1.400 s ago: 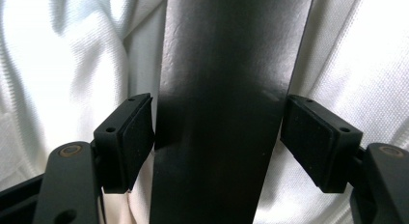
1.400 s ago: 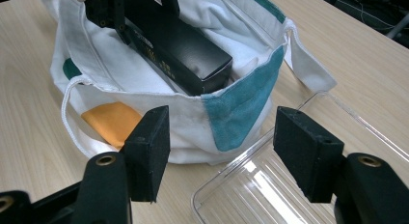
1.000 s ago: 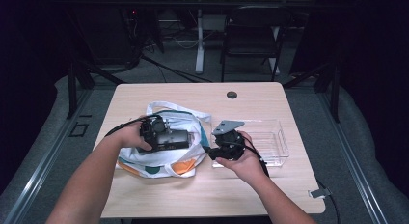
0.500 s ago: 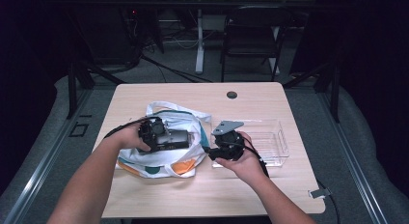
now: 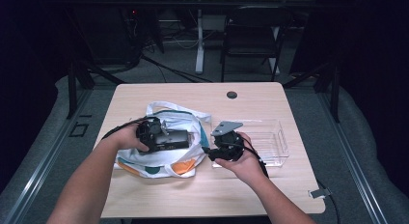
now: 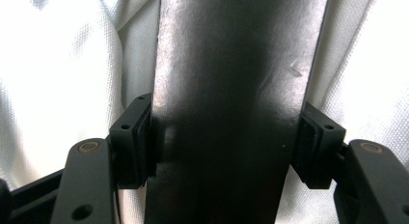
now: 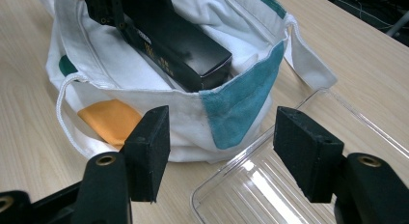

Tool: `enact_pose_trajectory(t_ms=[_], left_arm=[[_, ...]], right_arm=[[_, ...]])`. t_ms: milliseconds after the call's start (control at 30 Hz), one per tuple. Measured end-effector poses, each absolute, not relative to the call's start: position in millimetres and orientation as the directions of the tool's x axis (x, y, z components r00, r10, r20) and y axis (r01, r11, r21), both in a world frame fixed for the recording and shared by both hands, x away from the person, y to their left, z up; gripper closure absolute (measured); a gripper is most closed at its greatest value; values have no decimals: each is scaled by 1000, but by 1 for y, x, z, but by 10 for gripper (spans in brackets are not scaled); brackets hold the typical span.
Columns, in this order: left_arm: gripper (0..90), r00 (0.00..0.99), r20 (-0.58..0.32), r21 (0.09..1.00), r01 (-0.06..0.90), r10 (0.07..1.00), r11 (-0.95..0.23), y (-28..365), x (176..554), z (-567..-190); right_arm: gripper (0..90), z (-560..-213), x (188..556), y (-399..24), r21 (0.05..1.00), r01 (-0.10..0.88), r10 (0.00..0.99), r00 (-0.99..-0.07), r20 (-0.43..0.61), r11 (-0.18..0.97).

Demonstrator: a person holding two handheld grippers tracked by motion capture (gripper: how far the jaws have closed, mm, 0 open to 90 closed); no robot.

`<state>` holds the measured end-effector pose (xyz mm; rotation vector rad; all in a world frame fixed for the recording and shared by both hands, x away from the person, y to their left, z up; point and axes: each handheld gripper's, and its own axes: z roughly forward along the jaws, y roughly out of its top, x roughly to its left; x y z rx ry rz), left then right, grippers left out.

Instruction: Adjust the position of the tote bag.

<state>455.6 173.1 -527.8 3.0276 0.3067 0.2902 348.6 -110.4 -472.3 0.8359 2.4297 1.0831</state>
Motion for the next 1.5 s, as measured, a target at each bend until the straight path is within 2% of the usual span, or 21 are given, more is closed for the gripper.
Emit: enact_pose_trajectory(t_ms=[467, 800, 1500], left_arm=[[336, 961, 164, 112, 207, 224, -972, 174, 458, -533], [409, 964, 162, 115, 196, 213, -974, 176, 456, -530], [429, 960, 187, 105, 190, 207, -976, 184, 448, -521]], right_arm=[[378, -474, 348, -110, 757, 373, 641, -763, -78, 536], [378, -474, 348, -110, 756, 378, 646, -759, -78, 535], [378, -475, 349, -108, 756, 377, 646, -759, -78, 534]])
